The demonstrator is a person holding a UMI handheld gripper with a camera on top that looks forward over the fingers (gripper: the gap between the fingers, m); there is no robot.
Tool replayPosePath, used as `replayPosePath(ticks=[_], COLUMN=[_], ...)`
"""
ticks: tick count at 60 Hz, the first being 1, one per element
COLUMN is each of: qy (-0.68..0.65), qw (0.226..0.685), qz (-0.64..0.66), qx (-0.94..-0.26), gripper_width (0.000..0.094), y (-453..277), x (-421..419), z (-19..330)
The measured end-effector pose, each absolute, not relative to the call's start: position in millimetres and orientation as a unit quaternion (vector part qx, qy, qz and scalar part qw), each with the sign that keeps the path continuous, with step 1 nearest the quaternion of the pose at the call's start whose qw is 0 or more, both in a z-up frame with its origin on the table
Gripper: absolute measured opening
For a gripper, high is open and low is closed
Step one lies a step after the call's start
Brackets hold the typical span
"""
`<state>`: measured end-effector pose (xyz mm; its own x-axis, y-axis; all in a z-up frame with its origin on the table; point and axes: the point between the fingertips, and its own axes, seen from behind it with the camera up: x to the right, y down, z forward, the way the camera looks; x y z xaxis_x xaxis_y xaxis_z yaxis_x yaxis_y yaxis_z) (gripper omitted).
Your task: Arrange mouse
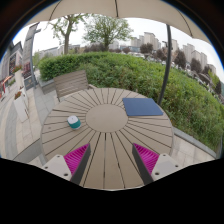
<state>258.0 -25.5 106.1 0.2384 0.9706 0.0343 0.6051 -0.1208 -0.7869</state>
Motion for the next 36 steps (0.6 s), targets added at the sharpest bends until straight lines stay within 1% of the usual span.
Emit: replayPosePath(ticks=[1,2,7,8,9,10,11,12,13,17,20,21,24,25,26,31,32,33,34,36], qy=[-0.562,-0.564,-0.571,-0.572,-0.573,-0.573,-0.574,-0.574,-0.576,-0.581,-0.583,-0.582,-0.579,-0.578,-0.577,-0.568,-0.565,-0.563,-0.560,-0.556], qw=[0.353,0.351,0.347,0.347,0.346,0.346,0.347,0.346,0.347,0.350,0.353,0.355,0.363,0.365,0.369,0.382,0.383,0.384,0.384,0.385], qz=[0.260,0.261,0.265,0.267,0.268,0.267,0.267,0.266,0.267,0.268,0.271,0.275,0.281,0.280,0.280,0.276,0.274,0.274,0.273,0.272], qx=[-0.701,-0.700,-0.695,-0.694,-0.693,-0.694,-0.693,-0.692,-0.691,-0.684,-0.680,-0.678,-0.674,-0.674,-0.672,-0.675,-0.677,-0.678,-0.681,-0.684], gripper_width=[0.0859,0.0861,0.0860,0.0861,0.0859,0.0859,0.0861,0.0860,0.0860,0.0860,0.0854,0.0853,0.0854,0.0855,0.0853,0.0853,0.0852,0.0852,0.0853,0.0854], y=[-27,-32,-49,-52,-58,-76,-84,-98,-102,-130,-153,-154,-166,-173,-171,-175,-180,-176,-180,-175], x=[257,253,238,233,228,221,213,206,201,180,164,159,143,137,133,109,104,100,95,87], z=[106,115,110,103,101,106,96,101,92,83,83,75,70,75,66,57,62,53,57,46])
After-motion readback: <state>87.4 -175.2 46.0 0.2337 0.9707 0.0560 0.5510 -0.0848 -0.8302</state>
